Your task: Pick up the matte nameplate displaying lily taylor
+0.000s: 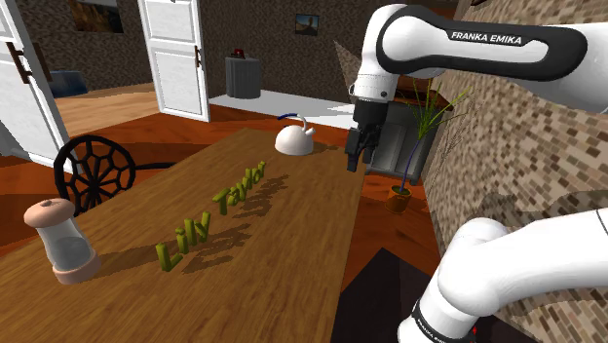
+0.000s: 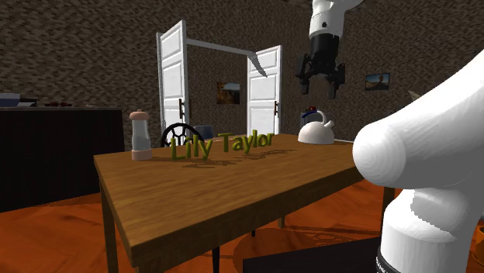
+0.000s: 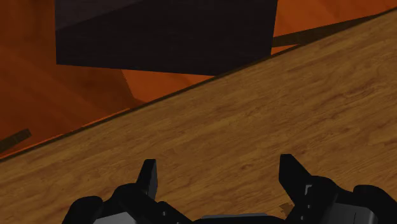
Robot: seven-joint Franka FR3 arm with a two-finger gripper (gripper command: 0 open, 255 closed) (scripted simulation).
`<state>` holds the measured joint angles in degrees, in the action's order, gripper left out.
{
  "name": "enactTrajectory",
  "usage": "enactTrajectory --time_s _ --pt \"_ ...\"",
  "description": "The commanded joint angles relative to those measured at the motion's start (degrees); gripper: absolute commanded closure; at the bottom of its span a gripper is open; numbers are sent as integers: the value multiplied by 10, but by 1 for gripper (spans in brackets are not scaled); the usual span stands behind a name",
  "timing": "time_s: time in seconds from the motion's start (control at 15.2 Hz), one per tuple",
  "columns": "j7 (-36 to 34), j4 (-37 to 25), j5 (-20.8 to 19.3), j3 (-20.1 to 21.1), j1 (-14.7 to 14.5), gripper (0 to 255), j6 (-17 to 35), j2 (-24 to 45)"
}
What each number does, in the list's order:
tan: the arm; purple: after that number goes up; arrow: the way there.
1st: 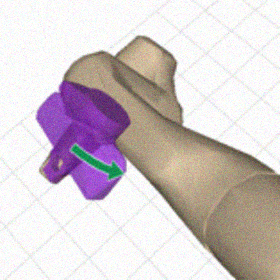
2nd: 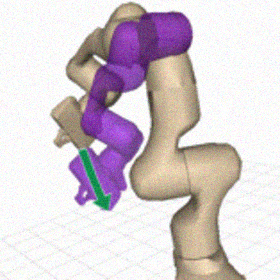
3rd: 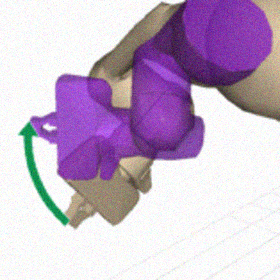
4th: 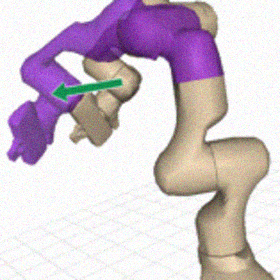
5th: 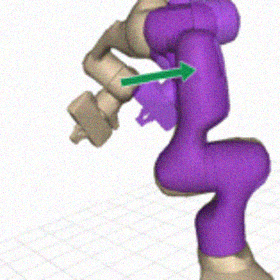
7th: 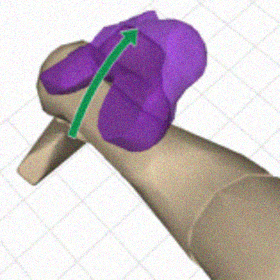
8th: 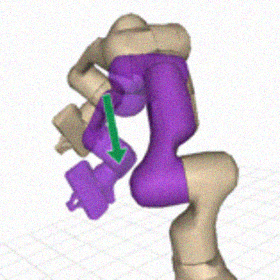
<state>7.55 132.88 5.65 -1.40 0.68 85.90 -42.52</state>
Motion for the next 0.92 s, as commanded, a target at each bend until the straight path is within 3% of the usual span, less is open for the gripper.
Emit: enactTrajectory --time_s 0.0,0.46,0.86 --pt "0 0 0 0 0 0 0 0" --pt "-94 39 38 81 -12 0 151 41" --pt "-178 35 44 154 -12 0 278 114"
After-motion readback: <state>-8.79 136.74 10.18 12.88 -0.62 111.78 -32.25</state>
